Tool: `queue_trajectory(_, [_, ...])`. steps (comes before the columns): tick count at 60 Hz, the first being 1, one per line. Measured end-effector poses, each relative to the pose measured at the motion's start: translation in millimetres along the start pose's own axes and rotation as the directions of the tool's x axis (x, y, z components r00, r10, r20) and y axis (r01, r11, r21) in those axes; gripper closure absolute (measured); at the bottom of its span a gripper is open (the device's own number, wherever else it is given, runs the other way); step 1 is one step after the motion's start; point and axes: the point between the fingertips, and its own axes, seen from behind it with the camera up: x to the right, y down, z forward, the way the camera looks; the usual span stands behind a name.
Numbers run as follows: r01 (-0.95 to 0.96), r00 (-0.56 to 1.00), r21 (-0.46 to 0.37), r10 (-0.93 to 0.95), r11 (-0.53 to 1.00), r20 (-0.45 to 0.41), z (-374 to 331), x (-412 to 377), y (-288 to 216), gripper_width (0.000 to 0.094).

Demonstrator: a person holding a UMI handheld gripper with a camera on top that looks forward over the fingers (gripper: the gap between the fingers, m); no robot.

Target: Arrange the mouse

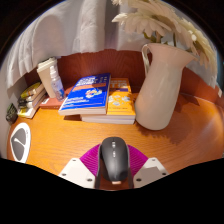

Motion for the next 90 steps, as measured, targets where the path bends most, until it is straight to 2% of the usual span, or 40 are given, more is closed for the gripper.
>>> queue_trajectory(5, [-0.017,1.000,-0.016,0.016,1.000,-0.006,0.3,1.4,0.1,0.0624])
queue_trajectory(12, [-0.052,0.998,-0.061,0.050,0.997,-0.035,-0.5,2.6,-0.2,0.0625])
queue_trajectory(15, [-0.063,0.997,-0.055,0.060,0.996,-0.054,-10.5,0.2,-9.5,0.0624])
queue_trajectory(22, [-0.047,0.994,0.072,0.054,0.996,-0.098,-62.6,-17.4,-72.6,0.0621])
queue_trajectory(33, [-0.075,0.989,0.312,0.110,0.947,-0.097,-164.7,-90.3,-183.9,0.0616])
queue_trajectory(37, [-0.070,0.991,0.366,0.105,0.928,-0.077,-189.3,-130.9,-206.8,0.0614])
queue_trajectory(43, [-0.051,0.996,0.387,0.074,0.921,-0.045,-194.1,-196.9,-216.2,0.0614])
queue_trajectory(50, [-0.059,0.998,0.332,0.057,0.941,0.015,-162.6,-276.1,-182.9,0.0616])
queue_trajectory(60, [-0.035,0.998,0.171,0.026,0.985,0.055,-90.1,-359.3,-91.0,0.0624])
queue_trajectory(73, [0.001,1.000,0.011,-0.001,1.000,0.027,-32.3,-395.7,-3.6,0.0624])
queue_trajectory(74, [0.003,1.000,0.002,-0.003,1.000,0.023,-30.1,-396.0,1.2,0.0666])
queue_trajectory(75, [0.005,1.000,-0.005,-0.005,1.000,0.019,-28.1,-396.5,5.7,0.0623])
queue_trajectory(79, [0.024,1.000,-0.037,-0.023,0.999,0.017,-24.6,-398.3,20.2,0.0602])
queue_trajectory(80, [0.029,0.999,-0.004,-0.029,1.000,0.014,-22.6,-398.3,16.7,0.0647])
queue_trajectory(82, [0.042,0.999,-0.006,-0.042,0.999,0.007,-22.7,-398.1,19.8,0.0644])
queue_trajectory(84, [0.037,0.999,-0.001,-0.037,0.999,0.006,-22.5,-398.6,19.8,0.0584])
queue_trajectory(85, [0.030,1.000,-0.005,-0.030,1.000,0.006,-22.5,-398.6,20.4,0.0616])
queue_trajectory(86, [0.023,1.000,-0.003,-0.023,1.000,0.007,-22.5,-398.7,19.2,0.0561])
queue_trajectory(87, [0.018,1.000,-0.005,-0.018,1.000,0.008,-22.2,-398.8,19.2,0.0584])
queue_trajectory(88, [0.016,1.000,-0.007,-0.016,1.000,0.010,-22.2,-399.2,19.0,0.0529])
queue_trajectory(89, [0.021,1.000,-0.006,-0.021,1.000,0.010,-24.4,-399.4,17.8,0.0559])
queue_trajectory(90, [0.022,1.000,-0.010,-0.021,1.000,0.011,-22.1,-399.1,19.0,0.0541])
